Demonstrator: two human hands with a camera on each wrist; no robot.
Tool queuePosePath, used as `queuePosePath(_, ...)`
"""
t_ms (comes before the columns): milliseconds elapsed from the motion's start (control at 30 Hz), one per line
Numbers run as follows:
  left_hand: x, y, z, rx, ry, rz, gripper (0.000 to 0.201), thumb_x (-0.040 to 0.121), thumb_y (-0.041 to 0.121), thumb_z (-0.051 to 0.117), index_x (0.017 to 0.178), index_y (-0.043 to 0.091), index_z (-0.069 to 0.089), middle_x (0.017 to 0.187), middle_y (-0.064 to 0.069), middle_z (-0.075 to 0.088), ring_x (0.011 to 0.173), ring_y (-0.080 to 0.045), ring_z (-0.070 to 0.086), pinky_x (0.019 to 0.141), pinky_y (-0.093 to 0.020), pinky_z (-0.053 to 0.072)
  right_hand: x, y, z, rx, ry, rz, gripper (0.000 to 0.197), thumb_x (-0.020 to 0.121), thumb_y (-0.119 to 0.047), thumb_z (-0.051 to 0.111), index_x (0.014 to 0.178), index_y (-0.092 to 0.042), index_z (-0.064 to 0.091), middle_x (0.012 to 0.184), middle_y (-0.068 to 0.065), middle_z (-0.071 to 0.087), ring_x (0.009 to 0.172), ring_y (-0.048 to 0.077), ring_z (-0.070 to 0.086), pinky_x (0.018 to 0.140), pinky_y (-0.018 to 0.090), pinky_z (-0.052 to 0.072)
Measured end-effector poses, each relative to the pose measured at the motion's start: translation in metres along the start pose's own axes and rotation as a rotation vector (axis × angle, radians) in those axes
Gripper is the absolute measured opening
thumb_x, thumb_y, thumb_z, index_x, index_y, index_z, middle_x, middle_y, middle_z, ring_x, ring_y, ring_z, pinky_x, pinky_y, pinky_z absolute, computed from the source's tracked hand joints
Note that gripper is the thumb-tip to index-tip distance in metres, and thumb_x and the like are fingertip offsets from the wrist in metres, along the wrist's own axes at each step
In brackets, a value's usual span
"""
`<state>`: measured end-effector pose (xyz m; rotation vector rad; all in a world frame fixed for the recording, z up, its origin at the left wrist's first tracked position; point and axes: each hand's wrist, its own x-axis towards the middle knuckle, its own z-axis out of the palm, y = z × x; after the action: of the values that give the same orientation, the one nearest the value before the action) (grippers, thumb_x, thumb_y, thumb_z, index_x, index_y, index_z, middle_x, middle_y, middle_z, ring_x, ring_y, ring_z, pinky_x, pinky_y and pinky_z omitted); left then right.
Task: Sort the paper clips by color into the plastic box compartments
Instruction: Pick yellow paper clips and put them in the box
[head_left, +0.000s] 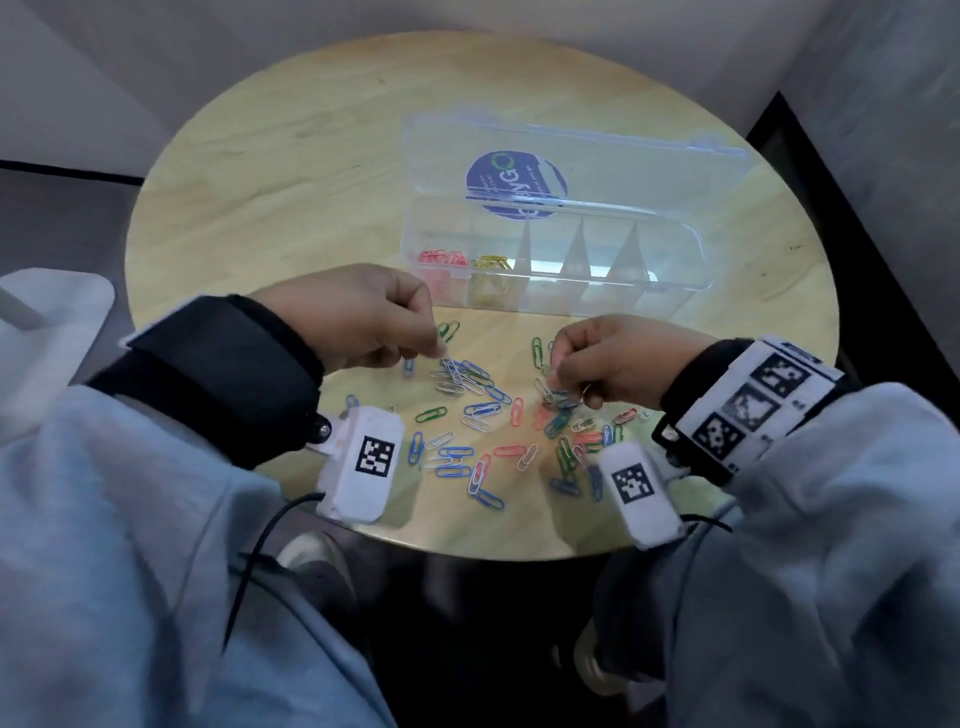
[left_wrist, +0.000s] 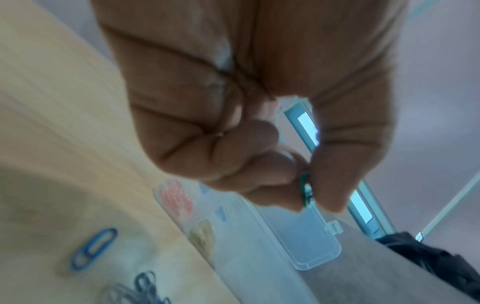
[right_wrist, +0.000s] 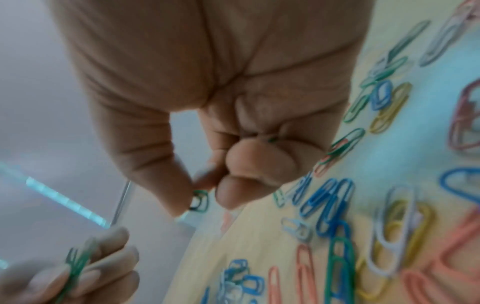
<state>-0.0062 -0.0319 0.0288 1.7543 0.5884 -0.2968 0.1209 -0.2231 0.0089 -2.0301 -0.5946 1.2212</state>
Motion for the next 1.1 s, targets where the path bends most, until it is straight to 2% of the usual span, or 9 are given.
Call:
queuePosePath(100, 0.003, 0.001, 0.003, -0.222, -0.005, -0.010, 0.027, 0.062, -0.007, 0.063, 0.060, 0.013, 0.045, 0.042, 0.005, 0.050, 0.039, -0.005, 0.041, 0.038, -0.010, 0.032, 0.002, 0.001, -0.003, 0.284, -0.008, 0.022, 0.029, 0.084, 0.013, 0.047, 0.064, -0.007, 0.044, 0.057, 0.010, 0.050, 0.037, 0.009, 0.048, 0.036, 0.015, 0.039)
queuePosePath(267, 0.005, 0.001, 0.003, -0.453, -0.058, -0.051, 0.025, 0.068, 0.003, 0.053, 0.086, 0.014, 0.066, 0.054, 0.003, 0.051, 0.044, -0.005, 0.045, 0.040, -0.012, 0.038, 0.004, -0.001, -0.008, 0.477, -0.018, 0.015, 0.027, 0.088, 0.010, 0.040, 0.075, -0.007, 0.056, 0.055, 0.002, 0.050, 0.039, 0.009, 0.049, 0.039, 0.014, 0.041)
queuePosePath(367, 0.004, 0.002, 0.002, -0.593, -0.110, -0.075, 0.025, 0.066, 0.007, 0.048, 0.072, 0.010, 0.072, 0.055, 0.001, 0.048, 0.044, -0.007, 0.046, 0.039, -0.013, 0.039, 0.005, 0.000, -0.010, 0.477, -0.013, 0.031, 0.029, 0.090, 0.003, 0.036, 0.075, -0.006, 0.059, 0.068, 0.004, 0.046, 0.041, 0.008, 0.051, 0.041, 0.014, 0.043)
queuePosePath(500, 0.006, 0.002, 0.001, -0.671, -0.103, -0.096, 0.042, 0.075, 0.002, 0.030, 0.054, 0.009, 0.065, 0.055, -0.001, 0.046, 0.041, -0.009, 0.044, 0.036, -0.013, 0.034, 0.004, -0.002, -0.008, 0.446, -0.001, 0.072, 0.030, 0.092, -0.002, 0.033, 0.071, -0.006, 0.054, 0.067, 0.006, 0.045, 0.045, 0.010, 0.052, 0.042, 0.015, 0.045)
queuePosePath(567, 0.005, 0.004, 0.000, -0.638, -0.122, -0.112, 0.027, 0.064, 0.006, 0.034, 0.054, 0.009, 0.060, 0.057, -0.003, 0.048, 0.042, -0.010, 0.045, 0.036, -0.012, 0.033, 0.003, -0.004, -0.005, 0.368, 0.002, 0.075, 0.027, 0.091, -0.001, 0.034, 0.071, -0.006, 0.052, 0.065, 0.007, 0.045, 0.050, 0.014, 0.051, 0.040, 0.016, 0.044)
queuePosePath(700, 0.008, 0.005, 0.006, -0.278, -0.014, -0.165, 0.009, 0.066, 0.016, 0.052, 0.060, 0.012, 0.056, 0.057, -0.001, 0.046, 0.040, -0.009, 0.039, 0.034, -0.012, 0.027, 0.002, -0.002, -0.002, -0.069, 0.019, 0.034, 0.019, 0.084, 0.002, 0.048, 0.070, -0.011, 0.052, 0.062, 0.005, 0.049, 0.054, 0.016, 0.047, 0.044, 0.020, 0.040)
queuePosePath(867, 0.012, -0.007, 0.016, 0.623, 0.067, -0.150, 0.023, 0.073, 0.035, 0.071, 0.066, 0.018, 0.058, 0.055, 0.005, 0.046, 0.053, -0.014, 0.040, 0.053, -0.022, 0.031, -0.005, -0.004, -0.001, -0.593, -0.013, 0.015, 0.019, 0.078, -0.012, 0.067, 0.070, -0.026, 0.057, 0.047, -0.012, 0.051, 0.043, 0.001, 0.044, 0.050, 0.019, 0.030)
queuePosePath(967, 0.011, -0.010, 0.023, 0.796, 0.091, -0.174, 0.013, 0.073, 0.030, 0.072, 0.070, 0.022, 0.062, 0.065, 0.010, 0.055, 0.064, -0.010, 0.050, 0.059, -0.021, 0.036, -0.006, -0.003, 0.004, -0.691, 0.012, 0.010, 0.014, 0.076, -0.013, 0.069, 0.075, -0.025, 0.061, 0.056, -0.009, 0.044, 0.051, 0.003, 0.040, 0.052, 0.022, 0.031)
queuePosePath(1100, 0.013, -0.009, 0.032, 0.875, 0.059, -0.189, 0.010, 0.074, 0.023, 0.071, 0.076, 0.022, 0.062, 0.066, 0.008, 0.055, 0.058, -0.010, 0.050, 0.051, -0.017, 0.033, -0.002, 0.003, 0.011, -0.791, 0.015, 0.016, 0.013, 0.073, -0.017, 0.070, 0.082, -0.025, 0.063, 0.058, -0.009, 0.046, 0.054, 0.007, 0.044, 0.054, 0.025, 0.035)
